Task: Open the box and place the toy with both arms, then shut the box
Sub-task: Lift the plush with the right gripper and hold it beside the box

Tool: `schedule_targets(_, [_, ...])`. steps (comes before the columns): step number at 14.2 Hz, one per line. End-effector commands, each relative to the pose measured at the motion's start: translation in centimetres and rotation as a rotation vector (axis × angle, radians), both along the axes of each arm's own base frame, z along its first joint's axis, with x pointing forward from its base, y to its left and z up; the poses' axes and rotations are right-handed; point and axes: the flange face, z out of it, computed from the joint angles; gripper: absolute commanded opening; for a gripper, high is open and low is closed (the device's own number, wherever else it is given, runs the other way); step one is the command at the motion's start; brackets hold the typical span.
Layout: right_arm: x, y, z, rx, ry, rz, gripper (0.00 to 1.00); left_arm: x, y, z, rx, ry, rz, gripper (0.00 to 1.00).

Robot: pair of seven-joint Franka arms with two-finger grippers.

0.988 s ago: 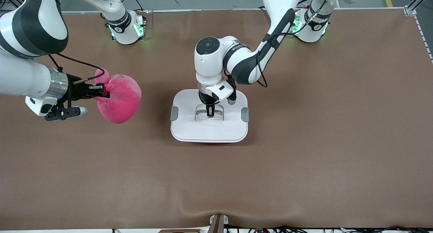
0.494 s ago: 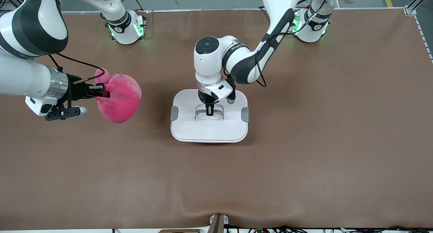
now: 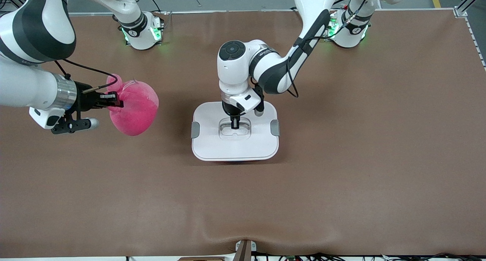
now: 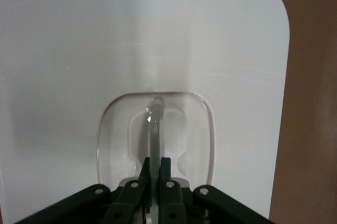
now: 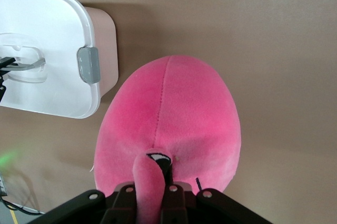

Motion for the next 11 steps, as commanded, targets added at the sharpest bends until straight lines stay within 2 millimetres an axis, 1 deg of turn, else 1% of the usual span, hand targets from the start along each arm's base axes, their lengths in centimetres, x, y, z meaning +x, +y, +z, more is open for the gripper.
schedule_targets(1, [0.0, 0.0, 1.0, 0.014, 0.006, -0.013, 0.0, -1.1, -0.1, 1.4, 0.006, 0.01, 0.001, 0.0])
schedule_targets(8, [0.0, -0.1, 1.0, 0.015, 0.007, -0.009, 0.0, -1.4, -0.1, 1.6, 0.025, 0.021, -0.009, 0.0])
schedule_targets(11, [-0.1, 0.1, 1.0, 0.013, 0.01, -0.013, 0.0, -1.5, 0.3, 2.8, 0.034, 0.021, -0.005, 0.0])
